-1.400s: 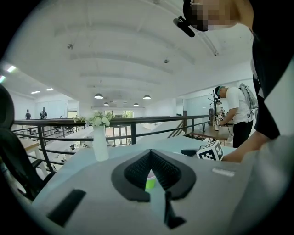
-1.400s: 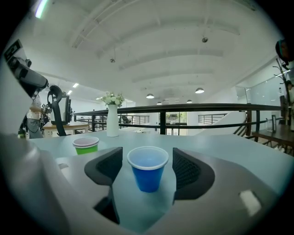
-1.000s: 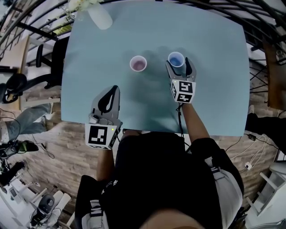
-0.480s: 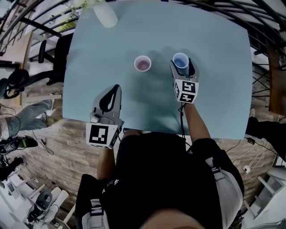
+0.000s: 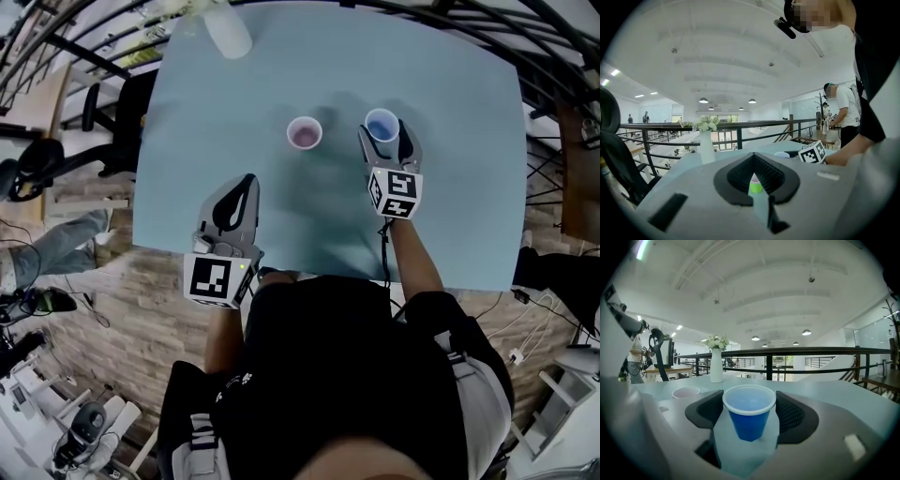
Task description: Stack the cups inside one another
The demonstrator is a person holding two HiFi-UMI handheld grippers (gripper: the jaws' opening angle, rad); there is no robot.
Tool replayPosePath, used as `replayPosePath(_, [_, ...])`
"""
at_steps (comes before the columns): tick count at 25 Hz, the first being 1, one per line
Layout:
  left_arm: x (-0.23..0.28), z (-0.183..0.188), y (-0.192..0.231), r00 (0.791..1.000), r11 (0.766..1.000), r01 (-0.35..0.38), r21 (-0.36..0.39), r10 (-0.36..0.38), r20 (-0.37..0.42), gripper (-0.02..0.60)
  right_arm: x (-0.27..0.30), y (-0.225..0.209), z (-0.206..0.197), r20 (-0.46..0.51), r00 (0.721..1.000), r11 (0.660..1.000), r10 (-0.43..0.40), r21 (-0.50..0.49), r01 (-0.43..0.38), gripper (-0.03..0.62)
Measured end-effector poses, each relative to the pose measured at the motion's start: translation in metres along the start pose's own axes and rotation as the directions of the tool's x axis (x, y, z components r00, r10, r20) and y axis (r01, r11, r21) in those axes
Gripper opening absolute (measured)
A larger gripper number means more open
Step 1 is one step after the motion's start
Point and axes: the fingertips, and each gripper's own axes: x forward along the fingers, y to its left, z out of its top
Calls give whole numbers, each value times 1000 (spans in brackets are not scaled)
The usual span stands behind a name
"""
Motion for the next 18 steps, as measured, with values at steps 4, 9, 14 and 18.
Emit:
replayPosePath(4, [-7, 4, 5, 1000, 1000, -6, -5, 6, 14, -8, -2, 15, 20, 24, 999, 1000, 31, 3, -31, 362])
replayPosePath(9, [-18, 7, 12, 999, 1000, -25, -16, 25, 32, -8, 1, 42, 48, 68, 992, 994, 108, -16, -107, 362])
replayPosePath(14, [-34, 7, 24, 998, 998, -58, -26, 59, 34, -8, 6, 76, 72, 106, 978, 983, 181, -36, -178, 362])
replayPosePath(18, [-49, 4, 34, 995, 994, -98, -37, 99, 31, -8, 10, 104, 77, 118, 963, 970, 244, -43, -240, 362])
